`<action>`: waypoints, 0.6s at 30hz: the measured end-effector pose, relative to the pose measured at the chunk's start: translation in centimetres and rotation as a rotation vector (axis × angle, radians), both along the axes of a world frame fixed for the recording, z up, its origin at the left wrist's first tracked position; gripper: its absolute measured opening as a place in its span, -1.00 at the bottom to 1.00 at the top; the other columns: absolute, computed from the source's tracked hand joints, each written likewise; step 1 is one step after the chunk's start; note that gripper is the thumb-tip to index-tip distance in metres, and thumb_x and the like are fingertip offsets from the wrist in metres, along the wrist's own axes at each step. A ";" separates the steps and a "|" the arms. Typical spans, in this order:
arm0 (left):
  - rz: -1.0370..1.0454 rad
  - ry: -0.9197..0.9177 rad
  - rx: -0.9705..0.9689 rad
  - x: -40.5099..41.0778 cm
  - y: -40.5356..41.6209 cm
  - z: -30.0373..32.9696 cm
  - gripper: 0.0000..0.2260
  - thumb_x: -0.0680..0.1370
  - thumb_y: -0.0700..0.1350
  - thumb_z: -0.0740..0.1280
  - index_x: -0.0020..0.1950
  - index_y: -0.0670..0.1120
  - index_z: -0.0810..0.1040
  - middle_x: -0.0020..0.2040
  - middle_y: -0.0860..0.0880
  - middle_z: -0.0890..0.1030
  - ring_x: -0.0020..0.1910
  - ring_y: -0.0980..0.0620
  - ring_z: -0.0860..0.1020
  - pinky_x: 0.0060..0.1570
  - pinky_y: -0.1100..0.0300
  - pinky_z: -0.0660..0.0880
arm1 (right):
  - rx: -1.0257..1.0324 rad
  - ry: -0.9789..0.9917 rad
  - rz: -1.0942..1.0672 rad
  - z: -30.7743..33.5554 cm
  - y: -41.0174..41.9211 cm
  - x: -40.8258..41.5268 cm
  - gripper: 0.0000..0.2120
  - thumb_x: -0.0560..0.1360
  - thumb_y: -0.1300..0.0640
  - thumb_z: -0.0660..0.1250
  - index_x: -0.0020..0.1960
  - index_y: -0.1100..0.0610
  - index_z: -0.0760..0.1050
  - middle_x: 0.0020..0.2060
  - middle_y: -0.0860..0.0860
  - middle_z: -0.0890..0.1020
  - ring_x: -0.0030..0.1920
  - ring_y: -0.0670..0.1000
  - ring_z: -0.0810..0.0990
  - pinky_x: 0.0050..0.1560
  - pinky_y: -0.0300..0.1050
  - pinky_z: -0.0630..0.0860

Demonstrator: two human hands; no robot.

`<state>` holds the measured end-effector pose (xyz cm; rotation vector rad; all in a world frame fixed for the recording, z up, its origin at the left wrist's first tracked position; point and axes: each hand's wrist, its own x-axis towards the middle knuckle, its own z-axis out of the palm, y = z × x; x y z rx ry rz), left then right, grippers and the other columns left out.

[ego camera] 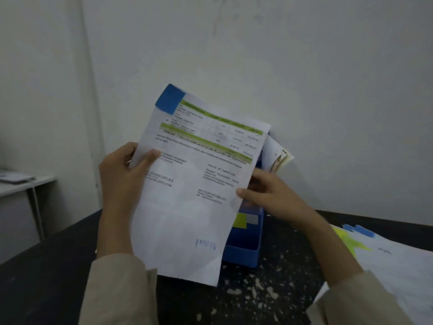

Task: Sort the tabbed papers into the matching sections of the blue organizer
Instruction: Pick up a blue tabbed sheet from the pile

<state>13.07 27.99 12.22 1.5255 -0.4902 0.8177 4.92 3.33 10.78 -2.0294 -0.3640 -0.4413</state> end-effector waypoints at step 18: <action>0.436 -0.209 0.181 -0.5 1.3 2.6 -0.86 0.50 -0.06 0.39 -0.06 -0.12 0.65 -0.23 -0.01 0.61 -0.36 0.10 0.48 -0.40 0.34 0.31 | -0.089 0.006 -0.225 -1.8 2.9 3.5 -0.24 0.54 0.00 0.29 0.55 0.05 -0.10 0.53 -0.05 0.04 0.50 -0.07 0.05 0.43 -0.21 0.04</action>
